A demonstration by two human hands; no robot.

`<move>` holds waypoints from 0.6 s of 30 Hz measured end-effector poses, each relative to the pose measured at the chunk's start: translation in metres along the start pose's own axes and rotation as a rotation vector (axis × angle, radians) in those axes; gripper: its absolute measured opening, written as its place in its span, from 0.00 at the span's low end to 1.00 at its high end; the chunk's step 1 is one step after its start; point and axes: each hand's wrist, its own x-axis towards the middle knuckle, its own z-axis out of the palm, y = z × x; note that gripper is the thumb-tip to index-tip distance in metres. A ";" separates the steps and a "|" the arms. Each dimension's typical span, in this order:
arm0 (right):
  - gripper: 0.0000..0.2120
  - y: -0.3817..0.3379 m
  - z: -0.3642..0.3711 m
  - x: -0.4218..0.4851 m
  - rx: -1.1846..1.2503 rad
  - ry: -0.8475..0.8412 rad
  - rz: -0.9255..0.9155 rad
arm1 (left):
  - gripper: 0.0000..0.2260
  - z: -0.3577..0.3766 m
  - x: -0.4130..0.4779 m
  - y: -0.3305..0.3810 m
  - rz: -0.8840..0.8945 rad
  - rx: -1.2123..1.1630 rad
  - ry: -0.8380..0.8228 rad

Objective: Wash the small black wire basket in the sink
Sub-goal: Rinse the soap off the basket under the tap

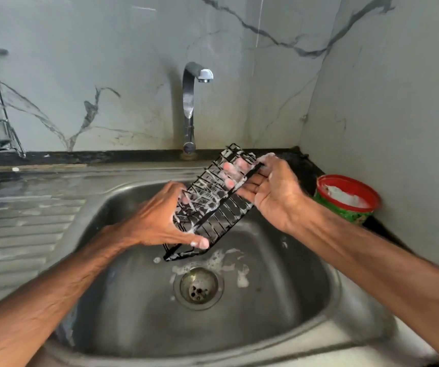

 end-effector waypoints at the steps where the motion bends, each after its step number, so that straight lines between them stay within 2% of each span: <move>1: 0.10 -0.002 0.006 0.002 -0.033 0.011 -0.011 | 0.62 -0.001 -0.001 -0.001 -0.010 -0.012 -0.005; 3: 0.10 -0.005 0.018 0.007 -0.112 0.050 -0.010 | 0.60 -0.006 -0.001 -0.001 -0.066 -0.077 -0.029; 7: 0.16 -0.015 0.033 0.001 -0.292 0.073 0.057 | 0.52 -0.025 -0.007 0.011 -0.148 -0.174 -0.142; 10: 0.17 -0.037 0.050 -0.006 -0.430 0.028 0.189 | 0.34 -0.069 -0.013 0.024 -0.228 -0.263 -0.197; 12: 0.17 -0.051 0.063 -0.009 -0.563 0.038 0.269 | 0.24 -0.104 -0.012 0.035 -0.230 -0.248 -0.150; 15: 0.14 -0.068 0.083 -0.013 -0.922 -0.054 0.346 | 0.24 -0.161 -0.007 0.069 -0.201 -0.171 -0.108; 18: 0.16 -0.064 0.098 -0.008 -1.267 -0.100 0.339 | 0.32 -0.178 0.003 0.108 -0.176 -0.126 -0.227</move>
